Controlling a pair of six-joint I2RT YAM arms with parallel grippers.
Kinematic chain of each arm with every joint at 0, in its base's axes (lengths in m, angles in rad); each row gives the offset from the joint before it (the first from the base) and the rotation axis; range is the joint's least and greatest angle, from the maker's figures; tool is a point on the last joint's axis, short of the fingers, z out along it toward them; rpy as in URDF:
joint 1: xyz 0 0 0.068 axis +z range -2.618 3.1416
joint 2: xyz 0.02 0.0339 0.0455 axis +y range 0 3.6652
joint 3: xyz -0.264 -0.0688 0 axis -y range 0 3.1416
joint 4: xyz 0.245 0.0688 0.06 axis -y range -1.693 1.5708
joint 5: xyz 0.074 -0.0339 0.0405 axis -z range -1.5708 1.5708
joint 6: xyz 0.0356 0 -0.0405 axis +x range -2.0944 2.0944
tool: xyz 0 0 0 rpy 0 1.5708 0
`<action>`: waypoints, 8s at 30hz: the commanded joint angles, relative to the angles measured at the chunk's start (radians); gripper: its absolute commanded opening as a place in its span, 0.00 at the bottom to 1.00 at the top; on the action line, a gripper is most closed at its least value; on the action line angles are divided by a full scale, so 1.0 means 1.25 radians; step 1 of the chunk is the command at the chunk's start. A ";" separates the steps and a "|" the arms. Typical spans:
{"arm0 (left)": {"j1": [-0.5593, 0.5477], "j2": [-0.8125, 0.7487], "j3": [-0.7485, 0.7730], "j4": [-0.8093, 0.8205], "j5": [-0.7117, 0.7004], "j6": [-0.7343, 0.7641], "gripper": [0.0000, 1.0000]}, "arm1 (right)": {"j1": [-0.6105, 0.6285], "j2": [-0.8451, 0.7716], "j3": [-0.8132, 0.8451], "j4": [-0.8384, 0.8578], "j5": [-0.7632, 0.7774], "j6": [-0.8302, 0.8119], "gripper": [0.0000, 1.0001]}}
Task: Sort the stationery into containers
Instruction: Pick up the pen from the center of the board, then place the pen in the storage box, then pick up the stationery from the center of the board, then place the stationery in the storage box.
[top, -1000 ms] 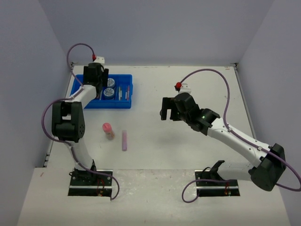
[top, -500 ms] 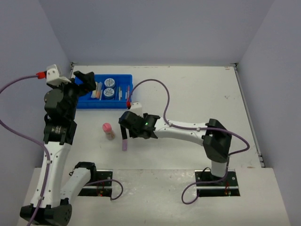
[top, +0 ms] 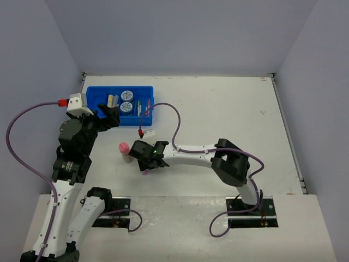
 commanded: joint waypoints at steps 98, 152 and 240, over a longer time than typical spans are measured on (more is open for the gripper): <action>-0.007 0.888 0.456 0.274 -0.405 0.354 0.00 | -0.174 -0.807 -0.550 0.288 0.118 -0.237 0.99; -0.281 0.120 -0.120 -0.300 -0.233 -0.354 1.00 | -0.176 -0.850 -0.583 0.313 0.047 -0.268 0.99; 0.219 1.169 0.789 -0.405 -0.261 0.213 0.00 | -0.178 -0.902 -0.602 0.299 0.020 -0.255 0.99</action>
